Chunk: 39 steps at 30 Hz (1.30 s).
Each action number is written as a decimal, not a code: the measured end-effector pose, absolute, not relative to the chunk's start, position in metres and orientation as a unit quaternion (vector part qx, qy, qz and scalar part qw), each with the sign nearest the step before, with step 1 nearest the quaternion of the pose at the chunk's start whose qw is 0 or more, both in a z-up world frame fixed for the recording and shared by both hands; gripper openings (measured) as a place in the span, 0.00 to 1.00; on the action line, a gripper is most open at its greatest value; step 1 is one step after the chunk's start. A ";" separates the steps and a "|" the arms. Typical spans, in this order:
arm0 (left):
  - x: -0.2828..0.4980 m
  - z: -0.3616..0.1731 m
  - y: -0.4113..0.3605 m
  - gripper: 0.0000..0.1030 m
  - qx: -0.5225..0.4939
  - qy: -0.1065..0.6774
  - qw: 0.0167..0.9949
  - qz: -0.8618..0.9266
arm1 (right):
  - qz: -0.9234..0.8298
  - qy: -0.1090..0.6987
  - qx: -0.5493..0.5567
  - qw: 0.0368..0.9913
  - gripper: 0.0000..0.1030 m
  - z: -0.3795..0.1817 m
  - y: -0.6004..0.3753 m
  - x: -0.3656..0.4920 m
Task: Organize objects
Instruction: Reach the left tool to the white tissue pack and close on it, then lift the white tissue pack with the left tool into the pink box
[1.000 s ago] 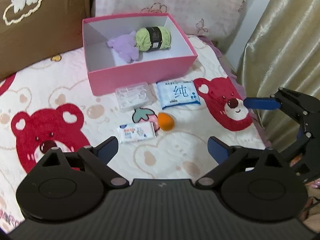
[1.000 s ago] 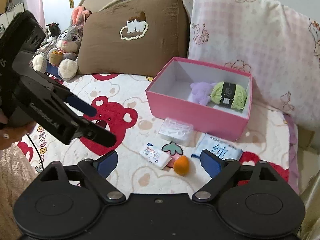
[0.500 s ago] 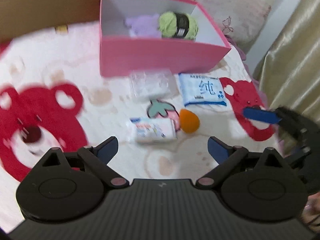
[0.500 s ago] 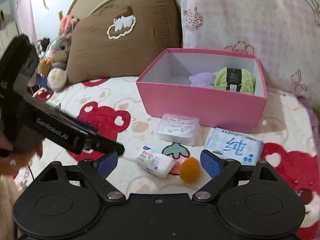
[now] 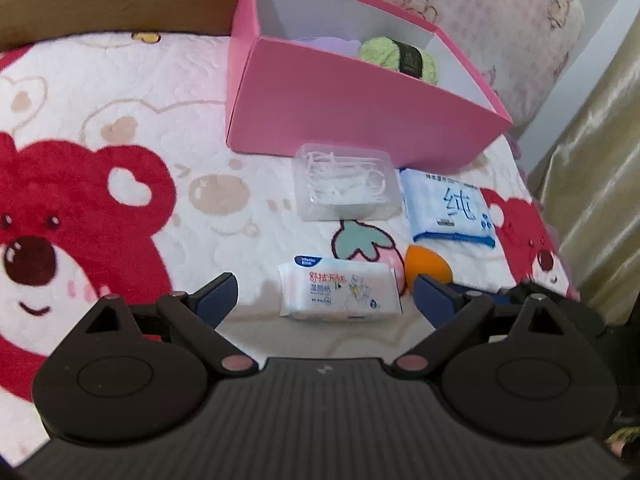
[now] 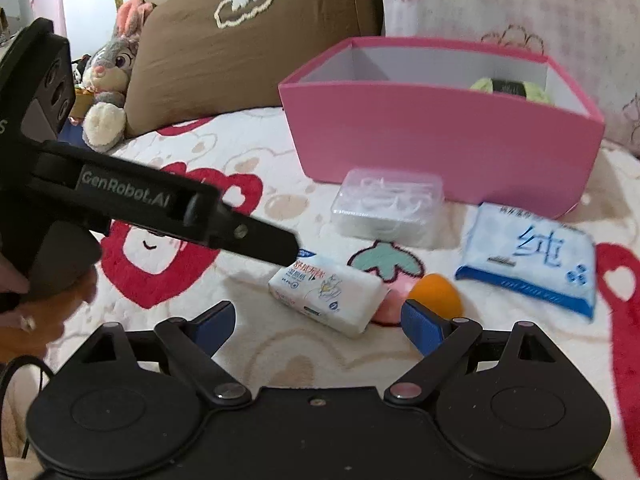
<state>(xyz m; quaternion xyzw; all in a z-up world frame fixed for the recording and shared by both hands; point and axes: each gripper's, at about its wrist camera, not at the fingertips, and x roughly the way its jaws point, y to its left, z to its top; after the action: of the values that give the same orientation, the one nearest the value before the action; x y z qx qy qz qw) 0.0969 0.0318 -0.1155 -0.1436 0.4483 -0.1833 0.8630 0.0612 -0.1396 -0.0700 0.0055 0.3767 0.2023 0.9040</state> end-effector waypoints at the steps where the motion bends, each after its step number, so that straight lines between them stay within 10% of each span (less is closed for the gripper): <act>1: 0.100 -0.119 0.033 0.92 -0.151 0.451 0.860 -0.185 | 0.201 0.379 0.006 0.903 0.90 -0.074 -0.138 0.063; 9: 0.112 -0.145 0.030 0.91 -0.145 0.454 0.860 -0.183 | 0.192 0.398 -0.014 0.897 0.90 -0.094 -0.123 0.076; 17: 0.114 -0.155 0.030 0.35 -0.164 0.461 0.849 -0.198 | 0.180 0.398 -0.008 0.899 0.82 -0.105 -0.119 0.081; 22: 0.108 -0.151 0.021 0.34 -0.144 0.461 0.852 -0.203 | 0.147 0.389 -0.046 0.908 0.64 -0.100 -0.113 0.079; 39: 0.073 -0.079 0.020 0.34 -0.141 0.432 0.859 -0.236 | 0.143 0.346 -0.078 0.924 0.65 -0.033 -0.118 0.044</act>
<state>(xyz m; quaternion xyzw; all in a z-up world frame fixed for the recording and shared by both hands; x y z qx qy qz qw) 0.0731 0.0199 -0.0792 -0.1407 0.4318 -0.2360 0.8591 0.0435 -0.1183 -0.0332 -0.0777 0.3455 0.1434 0.9241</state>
